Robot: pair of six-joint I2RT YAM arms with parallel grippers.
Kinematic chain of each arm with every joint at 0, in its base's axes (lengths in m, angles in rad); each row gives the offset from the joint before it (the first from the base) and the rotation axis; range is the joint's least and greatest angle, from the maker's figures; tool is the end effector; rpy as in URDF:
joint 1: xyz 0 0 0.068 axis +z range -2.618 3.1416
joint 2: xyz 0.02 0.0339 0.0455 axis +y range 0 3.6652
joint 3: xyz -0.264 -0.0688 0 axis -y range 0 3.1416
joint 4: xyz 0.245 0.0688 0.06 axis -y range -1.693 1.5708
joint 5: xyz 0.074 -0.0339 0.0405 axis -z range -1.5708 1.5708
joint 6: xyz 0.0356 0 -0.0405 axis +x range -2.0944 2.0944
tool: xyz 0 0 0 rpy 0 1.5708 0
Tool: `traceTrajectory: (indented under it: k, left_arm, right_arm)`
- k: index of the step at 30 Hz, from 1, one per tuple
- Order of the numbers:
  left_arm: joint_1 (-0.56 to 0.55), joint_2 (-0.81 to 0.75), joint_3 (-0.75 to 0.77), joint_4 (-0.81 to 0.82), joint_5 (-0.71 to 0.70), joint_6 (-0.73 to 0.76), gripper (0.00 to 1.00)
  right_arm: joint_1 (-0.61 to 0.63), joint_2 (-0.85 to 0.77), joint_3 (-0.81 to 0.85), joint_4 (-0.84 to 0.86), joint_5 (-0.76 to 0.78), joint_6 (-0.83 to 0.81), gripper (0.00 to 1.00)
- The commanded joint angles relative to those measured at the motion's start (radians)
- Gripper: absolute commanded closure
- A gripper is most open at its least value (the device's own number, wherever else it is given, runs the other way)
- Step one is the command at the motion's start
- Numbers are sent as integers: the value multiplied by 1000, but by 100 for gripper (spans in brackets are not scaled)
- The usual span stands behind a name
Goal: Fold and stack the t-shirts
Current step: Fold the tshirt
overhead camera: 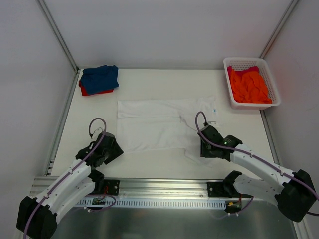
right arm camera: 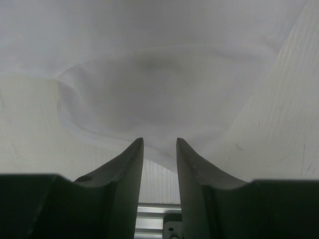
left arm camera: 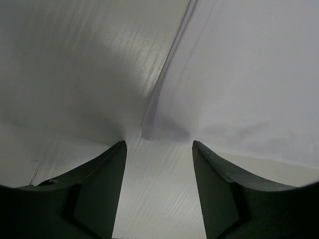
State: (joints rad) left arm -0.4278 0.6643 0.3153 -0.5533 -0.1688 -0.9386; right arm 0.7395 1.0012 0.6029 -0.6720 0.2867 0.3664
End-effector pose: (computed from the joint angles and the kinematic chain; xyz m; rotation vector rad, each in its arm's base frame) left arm 0.1212 -0.0487 0.1632 -0.7009 2.3945 -0.3831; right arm 0.1387 0.1129 0.2012 -0.3834 2.5424 0.0293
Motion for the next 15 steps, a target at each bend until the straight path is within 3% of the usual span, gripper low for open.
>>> traceTrajectory:
  k: [1,12,15]
  left_arm:
    - [-31,26,-7,-7,-89,-74,44]
    - [-54,38,-22,42,-164,-81,49]
    - [-55,40,-25,43,-163,-81,58]
  right_arm:
    - [6,-44,11,-11,-6,9,63]
    - [8,-67,15,-17,-11,8,63]
    - [8,-79,14,-26,-8,11,63]
